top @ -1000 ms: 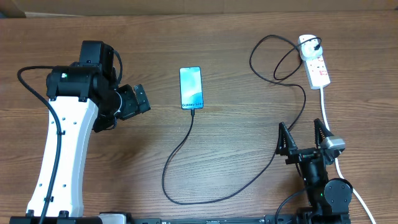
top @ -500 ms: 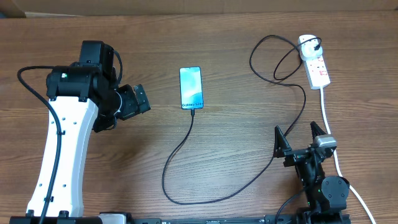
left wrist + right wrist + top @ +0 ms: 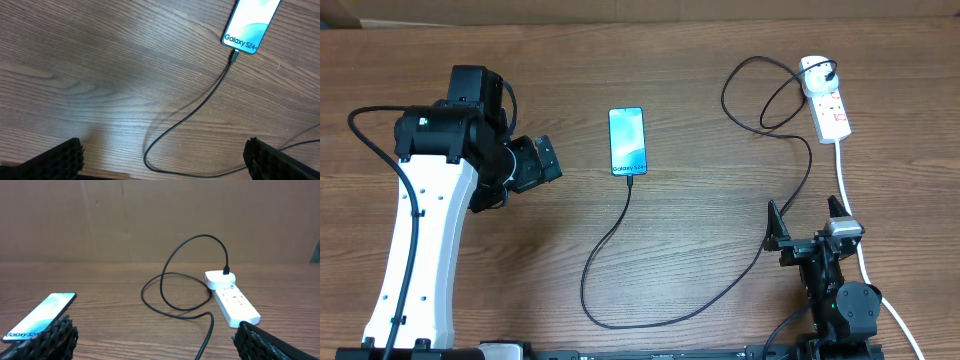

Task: Plug charger to phone and switch on socket

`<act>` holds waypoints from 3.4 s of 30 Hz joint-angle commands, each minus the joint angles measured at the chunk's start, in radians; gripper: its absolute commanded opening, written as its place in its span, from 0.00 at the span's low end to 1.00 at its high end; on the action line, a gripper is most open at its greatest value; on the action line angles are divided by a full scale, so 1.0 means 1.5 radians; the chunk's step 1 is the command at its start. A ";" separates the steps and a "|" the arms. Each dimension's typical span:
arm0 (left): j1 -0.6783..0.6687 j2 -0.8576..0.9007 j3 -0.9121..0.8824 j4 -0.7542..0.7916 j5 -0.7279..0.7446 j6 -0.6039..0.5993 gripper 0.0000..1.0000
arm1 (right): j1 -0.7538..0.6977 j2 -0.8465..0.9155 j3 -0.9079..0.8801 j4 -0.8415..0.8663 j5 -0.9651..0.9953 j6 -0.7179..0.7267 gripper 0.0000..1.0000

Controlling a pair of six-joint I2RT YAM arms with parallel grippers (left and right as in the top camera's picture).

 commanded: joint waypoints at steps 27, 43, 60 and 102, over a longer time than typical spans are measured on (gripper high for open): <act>0.004 0.002 -0.005 0.000 0.002 0.013 1.00 | 0.003 -0.007 -0.007 0.004 0.009 -0.009 1.00; 0.004 0.002 -0.005 0.001 -0.046 0.013 1.00 | 0.003 -0.007 -0.007 0.004 0.009 -0.009 1.00; 0.004 0.002 -0.005 0.058 -0.034 0.013 1.00 | 0.003 -0.007 -0.007 0.004 0.009 -0.009 1.00; -0.005 -0.291 -0.265 0.301 -0.014 0.121 0.99 | 0.003 -0.007 -0.007 0.004 0.009 -0.009 1.00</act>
